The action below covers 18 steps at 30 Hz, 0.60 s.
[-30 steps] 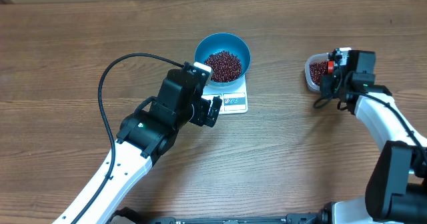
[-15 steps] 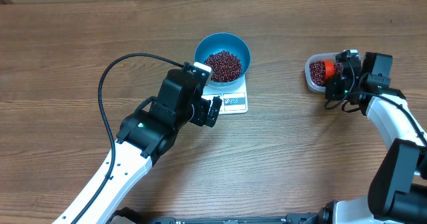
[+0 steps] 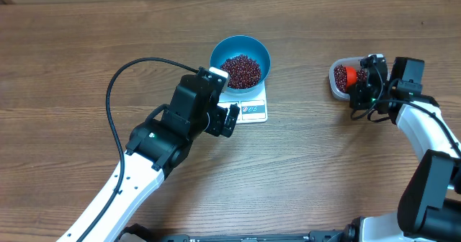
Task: Scoop item into bowl and weigh 150g on scale
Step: 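Dip the red scoop into the beans again and scoop with the right gripper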
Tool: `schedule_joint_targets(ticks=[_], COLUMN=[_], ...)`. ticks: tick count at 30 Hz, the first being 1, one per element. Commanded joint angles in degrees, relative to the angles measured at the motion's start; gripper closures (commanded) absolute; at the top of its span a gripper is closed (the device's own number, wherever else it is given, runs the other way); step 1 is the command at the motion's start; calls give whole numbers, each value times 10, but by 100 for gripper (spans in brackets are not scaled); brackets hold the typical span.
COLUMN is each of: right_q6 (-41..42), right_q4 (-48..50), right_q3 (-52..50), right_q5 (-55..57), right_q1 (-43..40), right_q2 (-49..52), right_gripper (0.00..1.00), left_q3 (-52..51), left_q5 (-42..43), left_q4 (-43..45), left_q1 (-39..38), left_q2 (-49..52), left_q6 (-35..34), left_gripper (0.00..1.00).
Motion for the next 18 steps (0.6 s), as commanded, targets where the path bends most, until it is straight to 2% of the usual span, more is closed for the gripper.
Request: schedule_joint_targets(ticks=[1,18], right_q6=[-2,83], right_q4=[-22,-22], right_q3=[-7,-7], right_q5=[-56,-125], right_q1=[0,-51], right_q2=[17,28], right_gripper=[96,96], left_q3=[-1,-1], left_q5=[7,7], left_q4=[2,2], left_q1=[0,0], left_q2=[2,2], left_q6=[7,7], left_gripper=[0,1])
